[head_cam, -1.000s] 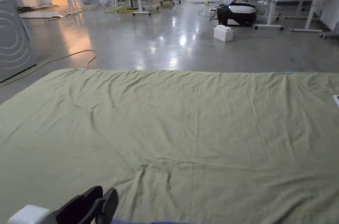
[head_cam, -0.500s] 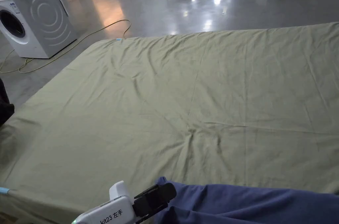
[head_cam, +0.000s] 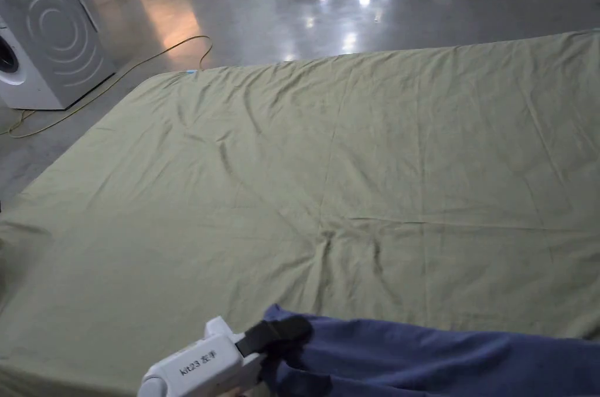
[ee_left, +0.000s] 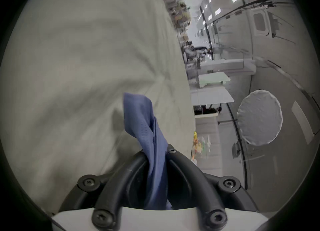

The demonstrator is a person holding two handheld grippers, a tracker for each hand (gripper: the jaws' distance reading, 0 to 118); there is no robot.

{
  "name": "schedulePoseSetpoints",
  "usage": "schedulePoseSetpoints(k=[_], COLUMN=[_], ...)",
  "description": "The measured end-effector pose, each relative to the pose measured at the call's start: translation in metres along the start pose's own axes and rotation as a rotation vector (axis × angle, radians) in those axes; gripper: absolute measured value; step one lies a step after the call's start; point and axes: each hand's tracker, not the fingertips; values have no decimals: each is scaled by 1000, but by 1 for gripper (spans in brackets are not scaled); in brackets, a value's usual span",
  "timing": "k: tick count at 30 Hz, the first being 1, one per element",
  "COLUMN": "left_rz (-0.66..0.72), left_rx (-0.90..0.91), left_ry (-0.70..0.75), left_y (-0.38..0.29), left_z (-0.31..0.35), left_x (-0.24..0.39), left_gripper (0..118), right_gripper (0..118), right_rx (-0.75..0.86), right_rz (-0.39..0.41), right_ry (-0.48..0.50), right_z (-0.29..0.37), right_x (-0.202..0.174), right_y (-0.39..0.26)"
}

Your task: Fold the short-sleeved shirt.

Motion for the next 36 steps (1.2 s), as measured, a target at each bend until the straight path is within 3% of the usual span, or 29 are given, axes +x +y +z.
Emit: schedulePoseSetpoints(k=[2,7,10,14,18,24,25,26,28,29,30,34,35,36], left_rz=[6,-258,-394,-466,-510,-666,-703,-734,-751,-718,-705,-643,-627,-624], left_rx=[58,112,106,133,-7,-209,-240,-222,-222,-204,-167,-17,9,-6], left_ry=[-40,125,171,111,103,215,250,262,177,129,77,15,34,40], left_y=[14,43,28,-43,-119,-200,-206,-210,-207,-201,-193,-160,-156,-154], left_z=[13,43,39,2,-64,-152,-160,-160,-152,-144,-129,-88,-84,-86], left_x=[10,55,86,127,147,149,149,151,161,169,177,192,188,180], left_gripper=[11,11,11,11,11,11,16,29,76,91,96,95,90,70], right_gripper=[0,0,0,0,0,0,0,0,0,0,0,0,0,0], right_rx=[-6,-14,-10,-5,20,25,22,22,24,18,19,18,16,12], right_rz=[-4,-30,-62,-88,-77,-82,-84,-89,-110,-132,-148,-180,-182,-183], right_ry=[-12,-16,-11,-8,-12,-88,-98,-121,-145,-150,-160,-159,-159,-157], right_z=[0,0,0,0,13,39,42,46,51,51,51,52,51,50], right_x=[3,13,16,17,22,54,61,68,77,83,87,95,96,97], right_y=[-1,-4,-7,-10,-6,-18,-23,-27,-31,-33,-35,-40,-41,-42])
